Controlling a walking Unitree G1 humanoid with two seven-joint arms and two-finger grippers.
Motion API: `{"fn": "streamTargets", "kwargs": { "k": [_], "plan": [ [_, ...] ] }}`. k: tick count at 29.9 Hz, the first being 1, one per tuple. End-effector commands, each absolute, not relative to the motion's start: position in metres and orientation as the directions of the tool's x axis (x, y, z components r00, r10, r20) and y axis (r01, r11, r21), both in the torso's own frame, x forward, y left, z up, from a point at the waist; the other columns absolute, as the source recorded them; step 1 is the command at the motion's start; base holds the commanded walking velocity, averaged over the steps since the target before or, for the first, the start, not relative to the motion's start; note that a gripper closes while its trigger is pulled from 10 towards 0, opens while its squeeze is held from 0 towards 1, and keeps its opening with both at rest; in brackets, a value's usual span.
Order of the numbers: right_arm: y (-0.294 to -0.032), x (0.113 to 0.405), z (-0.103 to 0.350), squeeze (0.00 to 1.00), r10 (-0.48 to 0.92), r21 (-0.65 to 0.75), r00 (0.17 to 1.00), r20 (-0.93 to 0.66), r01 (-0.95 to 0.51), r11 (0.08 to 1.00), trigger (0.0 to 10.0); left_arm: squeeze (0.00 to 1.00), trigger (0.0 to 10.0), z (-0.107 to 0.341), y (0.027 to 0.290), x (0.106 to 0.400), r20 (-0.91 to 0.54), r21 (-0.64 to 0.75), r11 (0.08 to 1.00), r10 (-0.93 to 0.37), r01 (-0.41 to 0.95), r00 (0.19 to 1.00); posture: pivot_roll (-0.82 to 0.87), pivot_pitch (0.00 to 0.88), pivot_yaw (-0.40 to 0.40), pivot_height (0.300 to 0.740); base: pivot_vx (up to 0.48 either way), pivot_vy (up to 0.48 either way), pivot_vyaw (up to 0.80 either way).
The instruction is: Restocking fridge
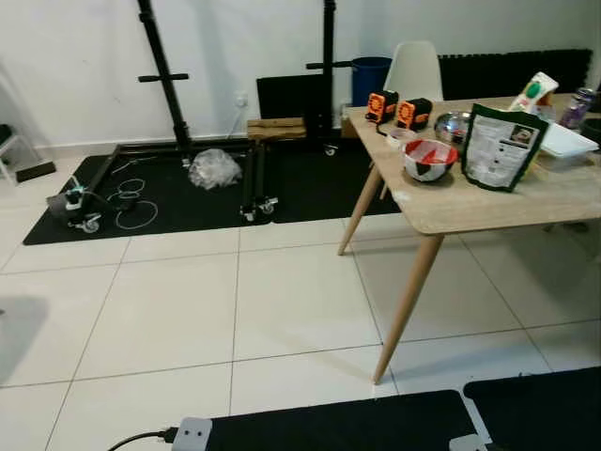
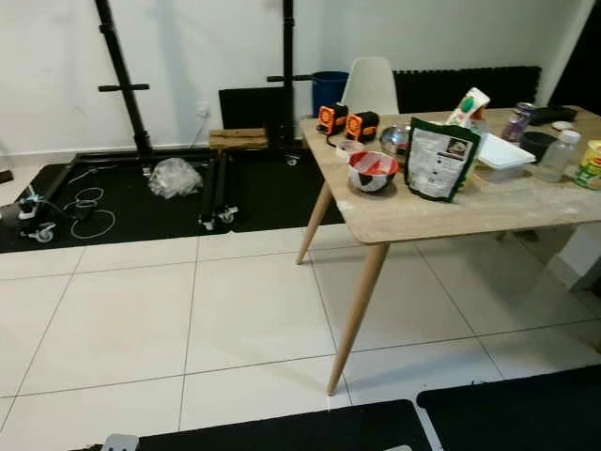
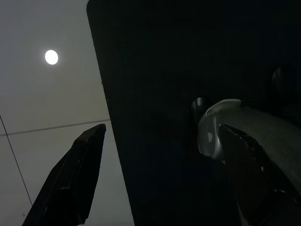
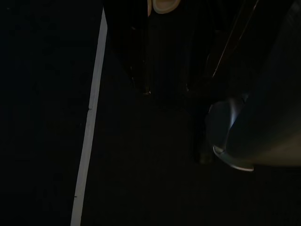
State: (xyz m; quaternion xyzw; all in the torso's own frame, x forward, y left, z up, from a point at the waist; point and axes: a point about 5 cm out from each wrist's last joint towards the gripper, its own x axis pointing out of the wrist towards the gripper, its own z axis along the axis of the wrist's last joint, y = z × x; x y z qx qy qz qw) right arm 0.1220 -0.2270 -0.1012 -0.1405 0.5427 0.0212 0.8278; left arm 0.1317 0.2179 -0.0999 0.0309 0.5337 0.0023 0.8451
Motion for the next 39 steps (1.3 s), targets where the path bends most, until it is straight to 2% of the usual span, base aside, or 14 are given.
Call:
{"fn": "streamTargets", "kwargs": {
  "k": [1, 8, 10, 12, 17, 23, 39],
  "plan": [
    [-0.229, 0.117, -0.102, 0.0, -0.119, -0.215, 0.391, -0.913, -0.21, 0.954, 10.0, 0.0, 10.0, -0.101, 0.217, 0.129, -0.902, 0.05, 0.999, 0.041, 0.011, 0.429, -0.03, 0.0, -0.011, 0.74, 0.0, 0.0, 0.0],
    [-0.228, 0.116, -0.103, 0.0, -0.121, -0.215, 0.39, -0.913, -0.207, 0.955, 10.0, 0.0, 10.0, -0.101, 0.218, 0.127, -0.903, 0.058, 0.998, 0.044, 0.019, 0.427, -0.03, 0.0, -0.017, 0.74, 0.0, 0.0, 0.0],
    [-0.229, 0.115, -0.103, 0.0, -0.124, -0.217, 0.387, -0.913, -0.207, 0.954, 10.0, 0.0, 10.0, -0.101, 0.218, 0.127, -0.902, 0.054, 0.999, 0.051, -0.004, 0.429, -0.03, 0.0, -0.017, 0.74, 0.0, 0.0, 0.0],
    [-0.231, 0.115, -0.103, 0.0, -0.131, -0.225, 0.383, -0.914, -0.211, 0.951, 10.0, 0.0, 10.0, -0.101, 0.222, 0.127, -0.897, 0.05, 0.994, 0.086, -0.095, 0.434, -0.04, 0.0, -0.026, 0.74, 0.0, 0.0, 0.0],
    [-0.234, 0.118, -0.101, 0.0, -0.135, -0.236, 0.396, -0.908, -0.219, 0.947, 10.0, 0.0, 10.0, -0.099, 0.226, 0.129, -0.89, 0.054, 0.989, 0.109, -0.136, 0.442, -0.06, 0.0, -0.022, 0.74, 0.0, 0.0, 0.0],
    [-0.249, 0.113, -0.099, 0.0, -0.195, -0.268, 0.377, -0.905, -0.149, 0.952, 10.0, 0.0, 10.0, -0.099, 0.228, 0.128, -0.895, 0.065, 0.991, 0.109, -0.117, 0.432, -0.06, 0.0, -0.029, 0.74, 0.0, 0.0, 0.0],
    [-0.243, 0.116, -0.099, 0.0, -0.176, -0.258, 0.392, -0.903, -0.167, 0.952, 10.0, 0.0, 10.0, -0.1, 0.224, 0.13, -0.896, 0.085, 0.994, 0.103, -0.061, 0.432, -0.05, 0.0, -0.014, 0.74, 0.0, 0.0, 0.0]
  ]
}}
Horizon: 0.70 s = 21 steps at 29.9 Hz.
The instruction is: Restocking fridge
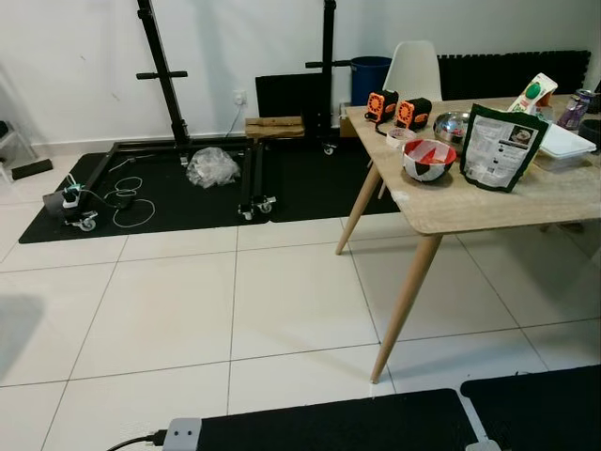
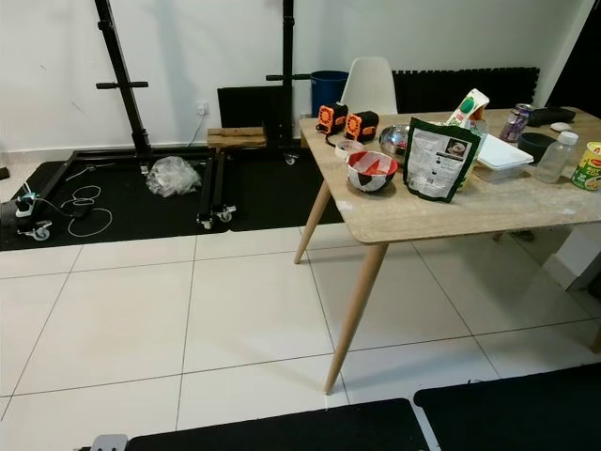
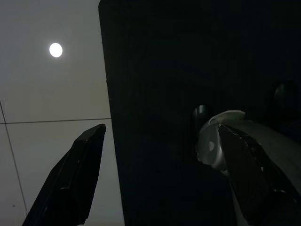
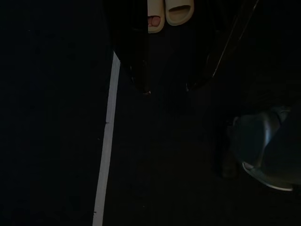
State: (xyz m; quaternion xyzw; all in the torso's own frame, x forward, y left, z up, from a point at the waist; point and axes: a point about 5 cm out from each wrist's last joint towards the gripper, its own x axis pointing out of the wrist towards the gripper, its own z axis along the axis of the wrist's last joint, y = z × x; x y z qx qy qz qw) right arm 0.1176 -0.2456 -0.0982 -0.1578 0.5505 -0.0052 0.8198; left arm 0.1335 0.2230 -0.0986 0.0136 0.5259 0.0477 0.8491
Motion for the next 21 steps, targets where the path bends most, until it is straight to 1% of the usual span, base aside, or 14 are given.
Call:
{"fn": "streamTargets", "kwargs": {
  "k": [1, 9, 10, 19, 21],
  "plan": [
    [-0.242, 0.114, -0.1, 0.0, -0.169, -0.253, 0.389, -0.906, -0.177, 0.951, 10.0, 0.0, 10.0, -0.099, 0.224, 0.131, -0.894, 0.086, 0.994, 0.105, -0.062, 0.436, -0.05, 0.0, -0.014, 0.74, 0.0, 0.0, 0.0],
    [-0.242, 0.104, -0.103, 0.0, -0.175, -0.248, 0.363, -0.915, -0.167, 0.954, 10.0, 0.0, 10.0, -0.102, 0.223, 0.123, -0.903, 0.097, 0.995, 0.102, -0.033, 0.418, -0.06, 0.0, -0.01, 0.74, 0.0, 0.0, 0.0],
    [-0.243, 0.105, -0.102, 0.0, -0.18, -0.247, 0.369, -0.912, -0.143, 0.958, 10.0, 0.0, 10.0, -0.102, 0.222, 0.123, -0.904, 0.094, 0.995, 0.1, -0.035, 0.416, -0.06, 0.0, -0.011, 0.74, 0.0, 0.0, 0.0],
    [-0.243, 0.117, -0.099, 0.0, -0.174, -0.249, 0.394, -0.903, -0.15, 0.957, 10.0, 0.0, 10.0, -0.099, 0.216, 0.135, -0.891, 0.075, 0.996, 0.085, -0.04, 0.445, -0.06, 0.0, -0.011, 0.74, 0.0, 0.0, 0.0],
    [-0.243, 0.12, -0.098, 0.0, -0.173, -0.25, 0.403, -0.899, -0.146, 0.957, 10.0, 0.0, 10.0, -0.099, 0.215, 0.136, -0.893, 0.073, 0.997, 0.075, -0.022, 0.444, -0.06, 0.0, -0.013, 0.74, 0.0, 0.0, 0.0]
  ]
}}
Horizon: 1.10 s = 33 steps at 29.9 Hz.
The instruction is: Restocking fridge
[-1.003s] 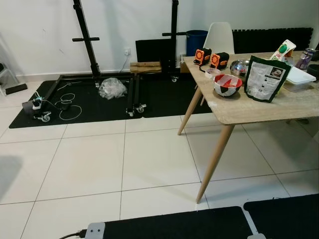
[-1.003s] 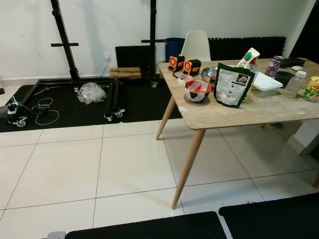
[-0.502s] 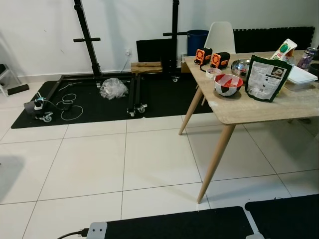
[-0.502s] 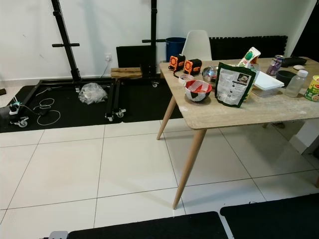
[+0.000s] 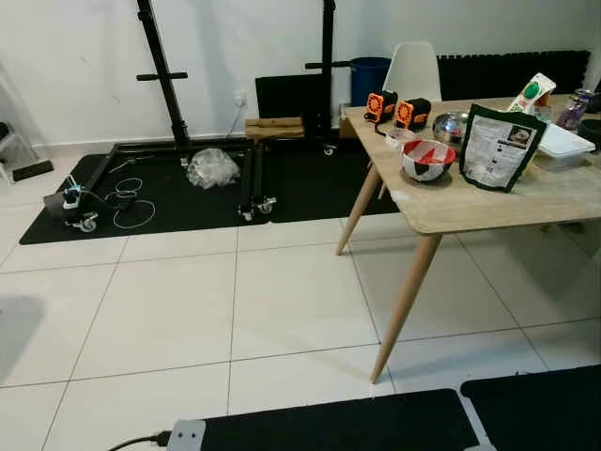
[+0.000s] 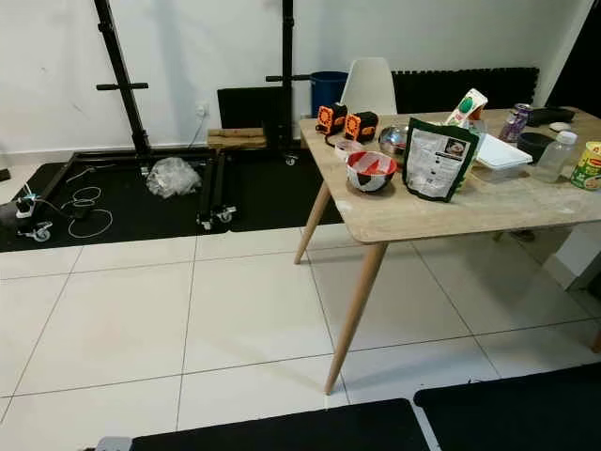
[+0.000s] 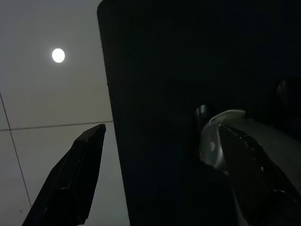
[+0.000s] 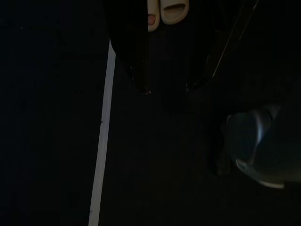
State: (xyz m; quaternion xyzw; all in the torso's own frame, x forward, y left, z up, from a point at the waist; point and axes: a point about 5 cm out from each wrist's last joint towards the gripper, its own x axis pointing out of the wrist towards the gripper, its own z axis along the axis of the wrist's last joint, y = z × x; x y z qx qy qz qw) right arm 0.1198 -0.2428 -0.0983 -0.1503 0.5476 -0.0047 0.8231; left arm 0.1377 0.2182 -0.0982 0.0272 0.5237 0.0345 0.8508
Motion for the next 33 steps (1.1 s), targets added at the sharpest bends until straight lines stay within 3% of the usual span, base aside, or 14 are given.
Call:
{"fn": "streamTargets", "kwargs": {
  "k": [1, 7, 12, 21, 28, 33],
  "plan": [
    [-0.243, 0.121, -0.098, 0.0, -0.172, -0.249, 0.406, -0.898, -0.145, 0.958, 10.0, 0.0, 10.0, -0.099, 0.214, 0.136, -0.893, 0.072, 0.997, 0.072, -0.016, 0.443, -0.06, 0.0, -0.014, 0.74, 0.0, 0.0, 0.0],
    [-0.237, 0.119, -0.1, 0.0, -0.125, -0.2, 0.41, -0.903, -0.144, 0.969, 10.0, 0.0, 10.0, -0.101, 0.214, 0.132, -0.898, 0.074, 0.997, 0.066, 0.001, 0.436, -0.05, 0.0, -0.015, 0.74, 0.0, 0.0, 0.0],
    [-0.233, 0.111, -0.102, 0.0, -0.096, -0.154, 0.407, -0.908, -0.112, 0.982, 10.0, 0.0, 10.0, -0.103, 0.215, 0.126, -0.906, 0.076, 0.997, 0.065, 0.009, 0.418, -0.06, 0.0, -0.012, 0.74, 0.0, 0.0, 0.68],
    [-0.237, 0.108, -0.102, 0.0, -0.135, -0.197, 0.401, -0.906, -0.117, 0.973, 10.0, 0.0, 10.0, -0.104, 0.214, 0.123, -0.909, 0.066, 0.998, 0.054, 0.016, 0.413, -0.04, 0.0, -0.013, 0.74, 0.0, 0.0, 0.0],
    [-0.226, 0.121, -0.101, 0.0, -0.063, -0.125, 0.431, -0.9, -0.117, 0.985, 10.0, 0.0, 10.0, -0.102, 0.216, 0.126, -0.905, 0.068, 0.998, 0.058, 0.008, 0.422, -0.03, 0.0, -0.018, 0.74, 0.0, 0.0, 0.0],
    [-0.222, 0.125, -0.101, 0.0, -0.061, -0.147, 0.434, -0.899, -0.167, 0.975, 10.0, 0.0, 10.0, -0.102, 0.217, 0.127, -0.904, 0.067, 0.998, 0.066, -0.014, 0.422, -0.03, 0.0, -0.034, 0.74, 0.0, 0.0, 0.61]
  ]
}}
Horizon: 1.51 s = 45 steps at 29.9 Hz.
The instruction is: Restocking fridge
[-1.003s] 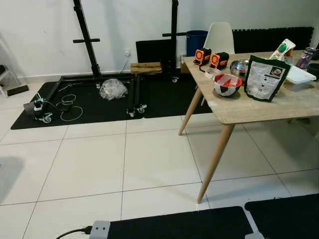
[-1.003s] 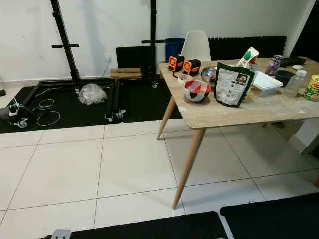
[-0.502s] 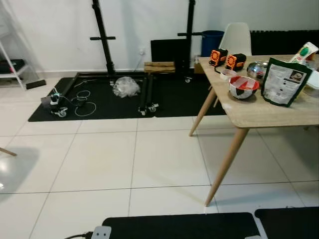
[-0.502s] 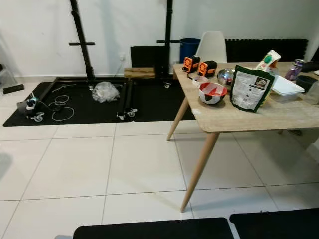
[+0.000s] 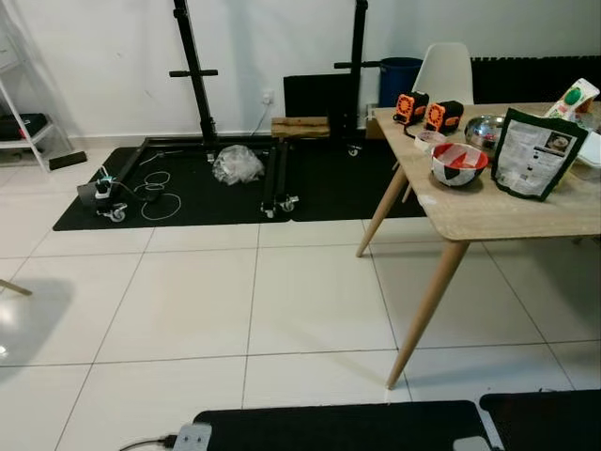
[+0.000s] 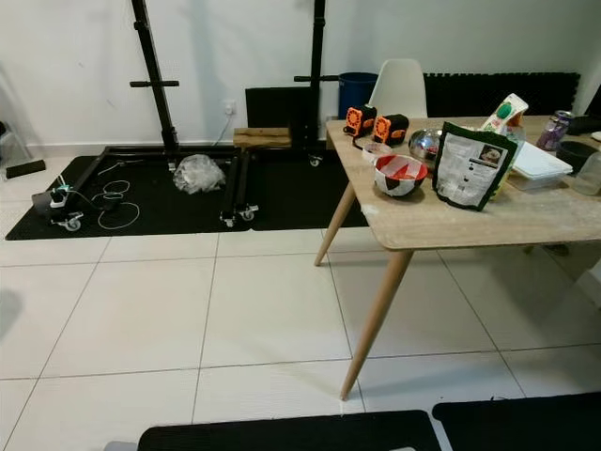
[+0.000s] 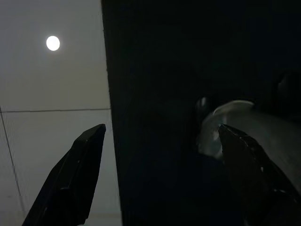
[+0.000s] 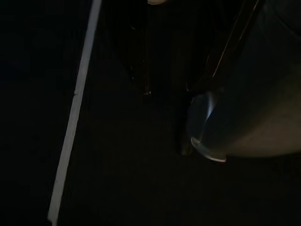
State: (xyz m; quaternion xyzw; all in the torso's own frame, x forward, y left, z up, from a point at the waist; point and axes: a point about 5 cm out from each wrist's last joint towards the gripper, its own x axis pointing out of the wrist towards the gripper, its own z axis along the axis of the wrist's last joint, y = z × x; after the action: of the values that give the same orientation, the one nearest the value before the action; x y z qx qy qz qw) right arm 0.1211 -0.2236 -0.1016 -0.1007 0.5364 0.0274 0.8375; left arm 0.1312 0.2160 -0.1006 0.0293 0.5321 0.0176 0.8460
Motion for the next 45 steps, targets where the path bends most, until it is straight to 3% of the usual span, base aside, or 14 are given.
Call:
{"fn": "streamTargets", "kwargs": {
  "k": [1, 24, 31, 45],
  "plan": [
    [-0.222, 0.125, -0.101, 0.0, -0.061, -0.147, 0.434, -0.899, -0.167, 0.975, 10.0, 0.0, 10.0, -0.102, 0.217, 0.127, -0.904, 0.067, 0.998, 0.066, -0.014, 0.422, -0.03, 0.0, -0.034, 0.74, 0.0, 0.0, 0.0],
    [-0.233, 0.124, -0.099, 0.0, -0.141, -0.218, 0.424, -0.894, -0.139, 0.966, 10.0, 0.0, 10.0, -0.101, 0.211, 0.133, -0.901, 0.056, 0.998, 0.046, 0.011, 0.43, -0.04, 0.0, -0.016, 0.74, 0.0, 0.0, 0.13],
    [-0.231, 0.126, -0.099, 0.0, -0.137, -0.212, 0.425, -0.895, -0.134, 0.968, 10.0, 0.0, 10.0, -0.102, 0.209, 0.132, -0.904, 0.054, 0.998, 0.044, 0.012, 0.425, -0.04, 0.0, -0.015, 0.74, 0.0, 0.0, -0.8],
    [-0.228, 0.128, -0.099, 0.0, -0.099, -0.18, 0.444, -0.89, -0.145, 0.973, 10.0, 0.0, 10.0, -0.102, 0.211, 0.132, -0.903, 0.054, 0.998, 0.043, 0.015, 0.427, -0.04, 0.0, -0.013, 0.74, 0.0, 0.0, 0.0]
  ]
}}
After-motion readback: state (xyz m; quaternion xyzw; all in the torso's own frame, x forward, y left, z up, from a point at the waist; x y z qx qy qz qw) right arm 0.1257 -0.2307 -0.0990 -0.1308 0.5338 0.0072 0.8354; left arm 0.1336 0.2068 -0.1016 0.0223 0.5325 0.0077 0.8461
